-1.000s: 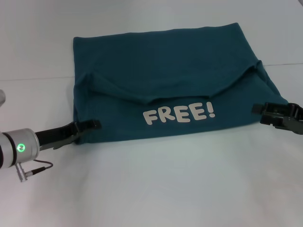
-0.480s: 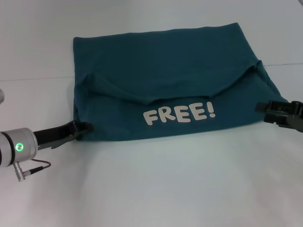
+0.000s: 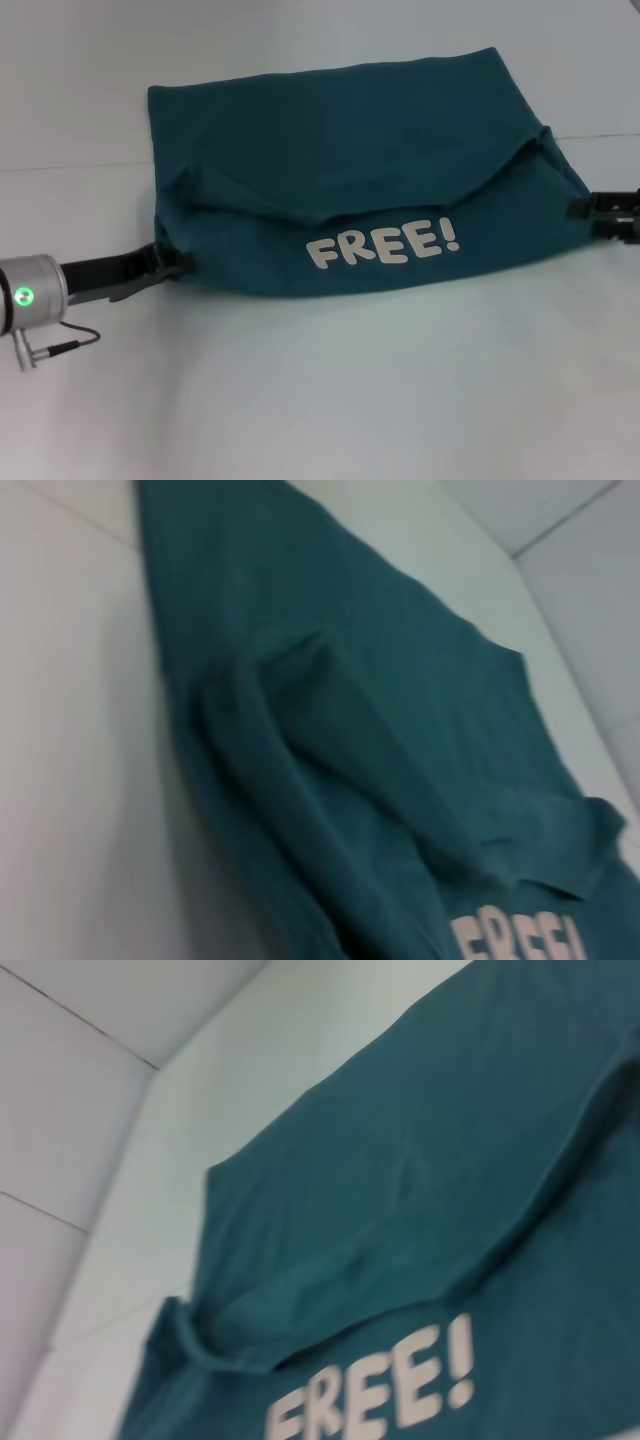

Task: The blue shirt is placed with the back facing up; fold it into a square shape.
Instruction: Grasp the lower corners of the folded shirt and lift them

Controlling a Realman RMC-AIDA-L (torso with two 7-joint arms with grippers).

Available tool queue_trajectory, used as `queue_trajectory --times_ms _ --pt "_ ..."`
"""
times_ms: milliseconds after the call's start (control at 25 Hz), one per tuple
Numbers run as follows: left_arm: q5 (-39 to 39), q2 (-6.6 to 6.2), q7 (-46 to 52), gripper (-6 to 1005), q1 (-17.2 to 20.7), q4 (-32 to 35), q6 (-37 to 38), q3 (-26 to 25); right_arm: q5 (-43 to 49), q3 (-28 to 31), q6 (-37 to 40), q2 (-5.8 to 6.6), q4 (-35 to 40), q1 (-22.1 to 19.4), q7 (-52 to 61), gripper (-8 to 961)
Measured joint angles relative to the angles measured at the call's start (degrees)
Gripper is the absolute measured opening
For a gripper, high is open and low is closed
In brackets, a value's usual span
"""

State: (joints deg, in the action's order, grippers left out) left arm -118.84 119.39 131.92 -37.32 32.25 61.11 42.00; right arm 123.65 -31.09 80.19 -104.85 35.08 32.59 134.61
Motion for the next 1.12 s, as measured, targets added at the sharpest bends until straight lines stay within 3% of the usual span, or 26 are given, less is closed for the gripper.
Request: queue_trajectory --times_ms 160,360,560,920,1120 --pt "-0.31 -1.03 3.31 37 0.34 2.00 3.40 0.03 6.46 -0.02 -2.46 1.07 3.08 2.08 1.72 704" --pt "-1.54 -1.74 5.17 36 0.40 2.75 4.29 -0.49 15.60 -0.77 -8.12 0.70 5.89 3.81 1.96 704" --pt "-1.57 -1.80 5.20 35 0.11 2.74 4.22 -0.22 20.78 -2.24 -15.20 -0.49 5.21 4.64 1.96 704" --pt "-1.58 -1.56 5.32 35 -0.09 2.48 3.87 -0.28 21.26 -6.29 -22.65 -3.27 2.57 6.04 -2.83 703" --pt "-1.58 -1.42 5.67 35 0.02 2.38 3.88 -0.25 21.37 -10.42 -25.96 -3.50 0.21 7.30 -3.04 703"
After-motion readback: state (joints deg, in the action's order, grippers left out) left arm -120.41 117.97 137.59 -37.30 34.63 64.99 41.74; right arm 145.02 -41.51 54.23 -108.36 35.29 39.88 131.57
